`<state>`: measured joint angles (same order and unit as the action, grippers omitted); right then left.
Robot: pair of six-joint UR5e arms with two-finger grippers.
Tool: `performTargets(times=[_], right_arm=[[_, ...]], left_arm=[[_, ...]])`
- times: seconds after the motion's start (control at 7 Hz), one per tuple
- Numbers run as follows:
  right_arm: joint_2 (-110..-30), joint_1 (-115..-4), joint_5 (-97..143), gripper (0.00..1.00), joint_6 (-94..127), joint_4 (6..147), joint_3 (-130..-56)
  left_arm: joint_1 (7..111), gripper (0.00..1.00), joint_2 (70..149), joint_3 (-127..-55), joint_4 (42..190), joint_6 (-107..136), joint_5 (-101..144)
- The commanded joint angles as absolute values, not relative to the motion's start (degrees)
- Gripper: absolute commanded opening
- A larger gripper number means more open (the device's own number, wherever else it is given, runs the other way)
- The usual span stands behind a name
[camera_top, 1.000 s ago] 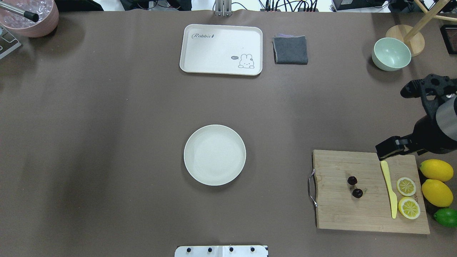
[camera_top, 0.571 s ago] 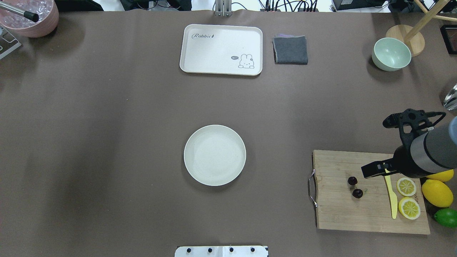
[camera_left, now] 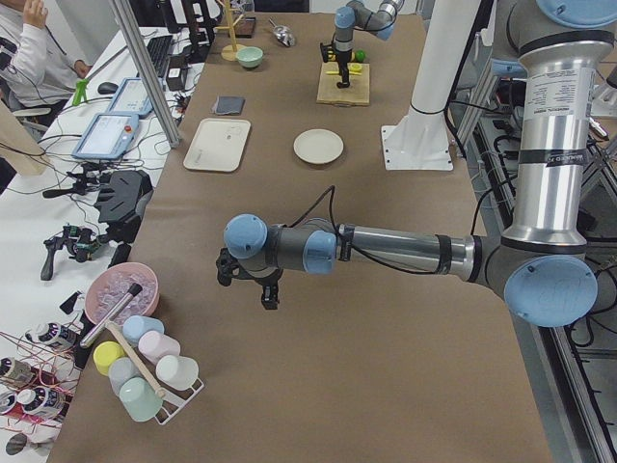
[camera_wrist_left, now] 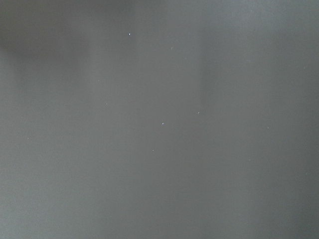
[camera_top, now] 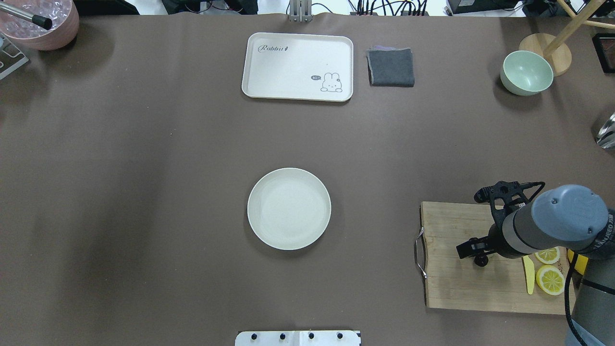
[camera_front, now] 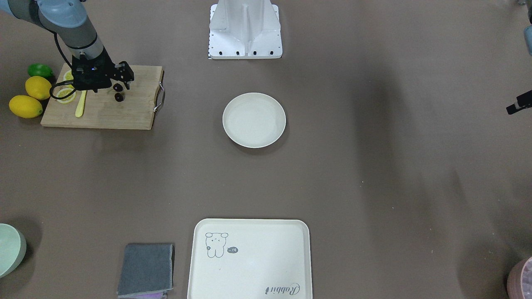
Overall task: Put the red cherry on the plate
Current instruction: 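Lower the right gripper and grasp the cherry pair by the stems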
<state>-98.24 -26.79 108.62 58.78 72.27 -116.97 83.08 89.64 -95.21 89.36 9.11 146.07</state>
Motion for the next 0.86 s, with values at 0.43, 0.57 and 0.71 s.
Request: performTargets(times=[0.43,0.57,0.71], right_arm=[[-100.6,-24.8,109.2,0.74,63.7,67.9,-119.2],[-100.6,-24.4,109.0,0.56,64.3,67.9,-119.3],[-100.6,-24.2,108.9,0.49,64.3,67.9,-119.3]], left_arm=[[83.1,0.98,86.7,-101.0,89.3,11.4,146.2],[83.3,0.98,86.5,-101.6,89.2,11.6,146.2],[83.3,0.98,86.5,-101.6,89.2,11.6,146.2]])
